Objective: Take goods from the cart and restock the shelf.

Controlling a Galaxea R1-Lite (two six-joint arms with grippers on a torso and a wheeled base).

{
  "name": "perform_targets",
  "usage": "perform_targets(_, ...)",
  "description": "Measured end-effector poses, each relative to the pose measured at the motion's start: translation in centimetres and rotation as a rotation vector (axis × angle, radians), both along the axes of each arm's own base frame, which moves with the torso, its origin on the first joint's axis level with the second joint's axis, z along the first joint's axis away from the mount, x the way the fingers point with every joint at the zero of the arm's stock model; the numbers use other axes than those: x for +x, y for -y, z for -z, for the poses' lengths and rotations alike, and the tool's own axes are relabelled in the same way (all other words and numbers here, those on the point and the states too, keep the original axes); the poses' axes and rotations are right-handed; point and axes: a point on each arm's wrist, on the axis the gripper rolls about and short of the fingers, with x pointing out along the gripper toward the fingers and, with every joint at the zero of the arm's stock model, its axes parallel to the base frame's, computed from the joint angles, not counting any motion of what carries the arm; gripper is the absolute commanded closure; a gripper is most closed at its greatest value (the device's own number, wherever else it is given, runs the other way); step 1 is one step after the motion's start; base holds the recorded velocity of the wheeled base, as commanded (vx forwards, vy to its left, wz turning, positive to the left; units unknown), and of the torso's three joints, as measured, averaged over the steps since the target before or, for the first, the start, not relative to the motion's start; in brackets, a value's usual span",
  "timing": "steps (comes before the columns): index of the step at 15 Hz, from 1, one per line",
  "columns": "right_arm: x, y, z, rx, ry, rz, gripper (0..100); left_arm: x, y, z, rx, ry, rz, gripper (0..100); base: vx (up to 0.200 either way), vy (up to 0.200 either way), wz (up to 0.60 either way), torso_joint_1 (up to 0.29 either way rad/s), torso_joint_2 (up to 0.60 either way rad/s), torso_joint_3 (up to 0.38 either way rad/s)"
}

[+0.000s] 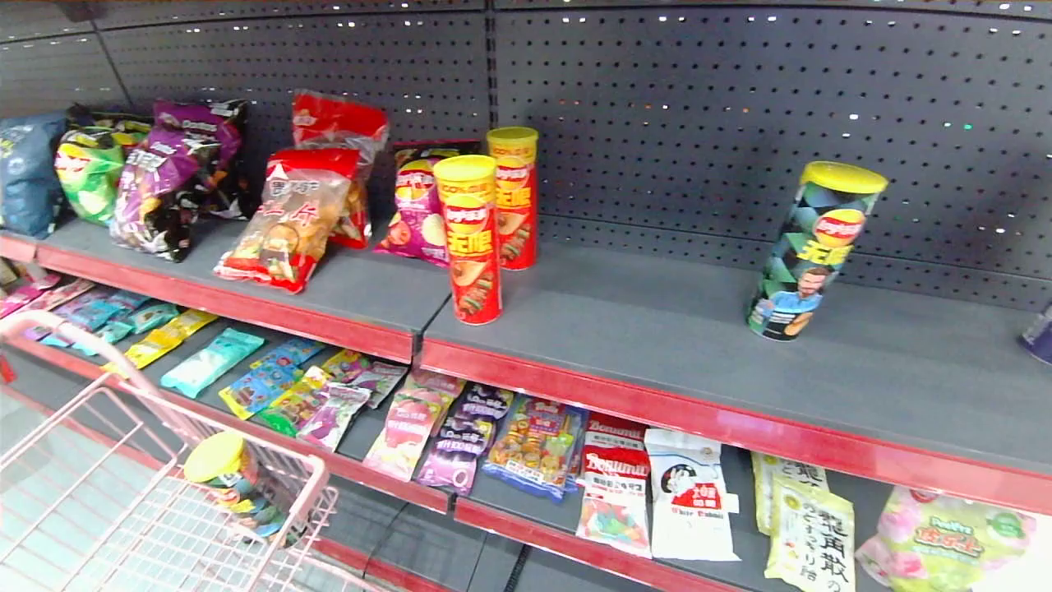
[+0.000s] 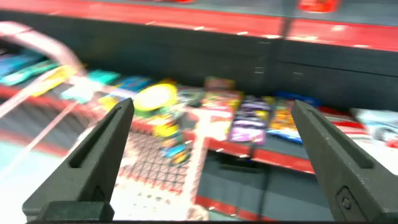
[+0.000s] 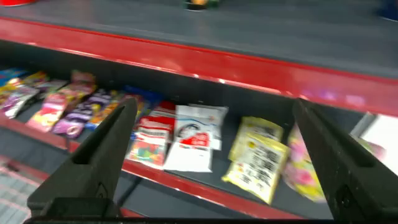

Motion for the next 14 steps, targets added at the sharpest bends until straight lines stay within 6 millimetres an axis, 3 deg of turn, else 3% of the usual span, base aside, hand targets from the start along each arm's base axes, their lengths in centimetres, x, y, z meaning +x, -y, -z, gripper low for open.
perform_targets(4,0.00,0.00,0.00,0.000,0.000,-0.001,0,0.00,0.00,0.00,0.000,0.000,0.000,0,0.000,0.000,0.60,0.002,0.00,0.002)
perform_targets(14,0.00,0.00,0.00,0.002,0.000,-0.001,0,-0.07,-0.01,-0.38,-0.001,0.009,-0.006,0,0.000,0.000,0.00,0.000,0.00,0.000)
